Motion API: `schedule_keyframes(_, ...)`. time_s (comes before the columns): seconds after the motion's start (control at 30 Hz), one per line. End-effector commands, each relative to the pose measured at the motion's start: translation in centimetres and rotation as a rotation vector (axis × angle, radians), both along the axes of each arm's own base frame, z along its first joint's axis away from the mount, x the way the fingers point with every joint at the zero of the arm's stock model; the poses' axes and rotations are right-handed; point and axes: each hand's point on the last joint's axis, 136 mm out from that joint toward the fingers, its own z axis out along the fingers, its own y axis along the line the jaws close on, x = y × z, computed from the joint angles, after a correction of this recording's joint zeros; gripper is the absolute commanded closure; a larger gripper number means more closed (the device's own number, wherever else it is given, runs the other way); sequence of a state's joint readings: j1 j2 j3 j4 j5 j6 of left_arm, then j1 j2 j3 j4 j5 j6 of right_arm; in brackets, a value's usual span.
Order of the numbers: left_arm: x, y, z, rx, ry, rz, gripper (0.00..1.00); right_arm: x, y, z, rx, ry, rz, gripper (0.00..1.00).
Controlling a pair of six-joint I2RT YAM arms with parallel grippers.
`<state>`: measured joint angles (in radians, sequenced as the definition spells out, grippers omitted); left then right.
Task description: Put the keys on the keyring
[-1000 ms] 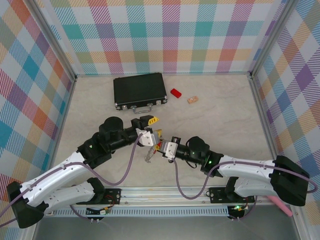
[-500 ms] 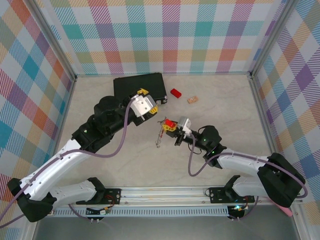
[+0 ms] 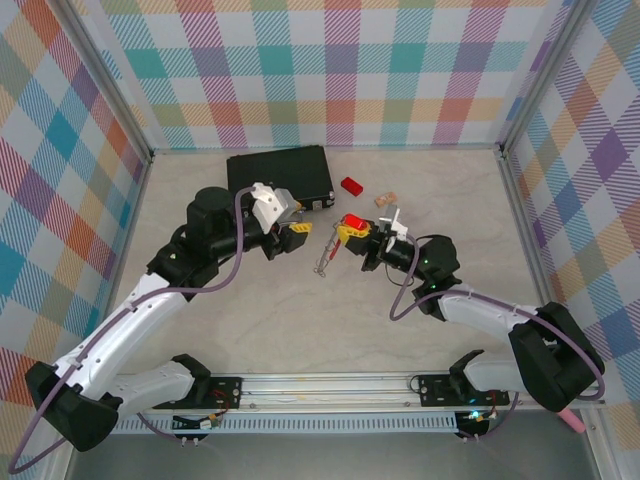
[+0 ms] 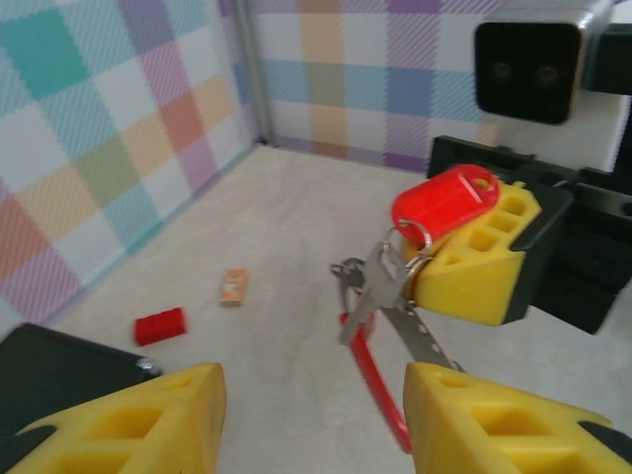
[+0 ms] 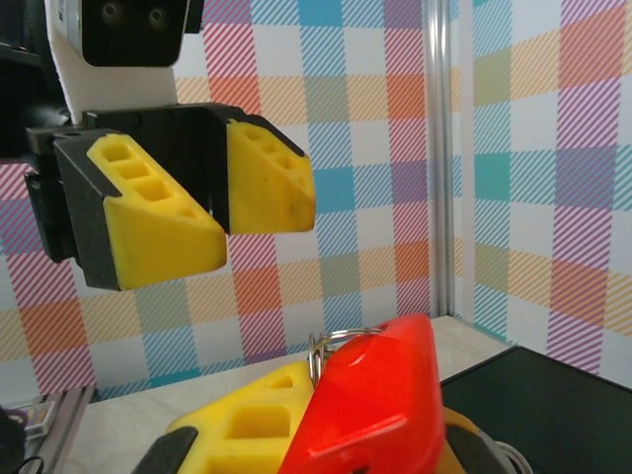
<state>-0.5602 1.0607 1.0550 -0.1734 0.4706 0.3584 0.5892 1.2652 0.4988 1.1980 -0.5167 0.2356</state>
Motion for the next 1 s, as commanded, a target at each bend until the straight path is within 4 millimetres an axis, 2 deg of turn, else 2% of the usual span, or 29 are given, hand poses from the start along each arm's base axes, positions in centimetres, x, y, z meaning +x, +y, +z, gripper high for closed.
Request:
schedule_keyframes(0.0,-1.4,-1.3,2.1,-0.105,-0.021,-0.147,0.54,-1.5,0.1,2.2,0.021,-0.039,0.077,1.00)
schedule_keyframes(0.1,-1.6,-2.2,2.1,-0.118,-0.020,-0.206,0.57,-1.7,0.1,2.0,0.006,-0.034,0.090,1.00)
schedule_keyframes(0.33,-1.8,-3.5,0.5,-0.089,0.058,-0.303,0.64,-2.2,0.2,2.1,-0.012,-0.034,0.123,1.00)
schedule_keyframes(0.37,-1.9,-3.5,0.5,-0.085,0.060,-0.308,0.66,-2.3,0.2,2.1,-0.013,-0.033,0.127,1.00)
schedule_keyframes(0.63,-2.3,-3.7,0.0,-0.087,0.087,-0.335,0.67,-2.2,0.3,2.3,-0.013,-0.033,0.138,1.00)
schedule_keyframes(0.97,-2.5,-4.1,0.0,-0.107,0.108,-0.372,0.73,-2.4,0.4,2.3,-0.023,-0.033,0.158,1.00)
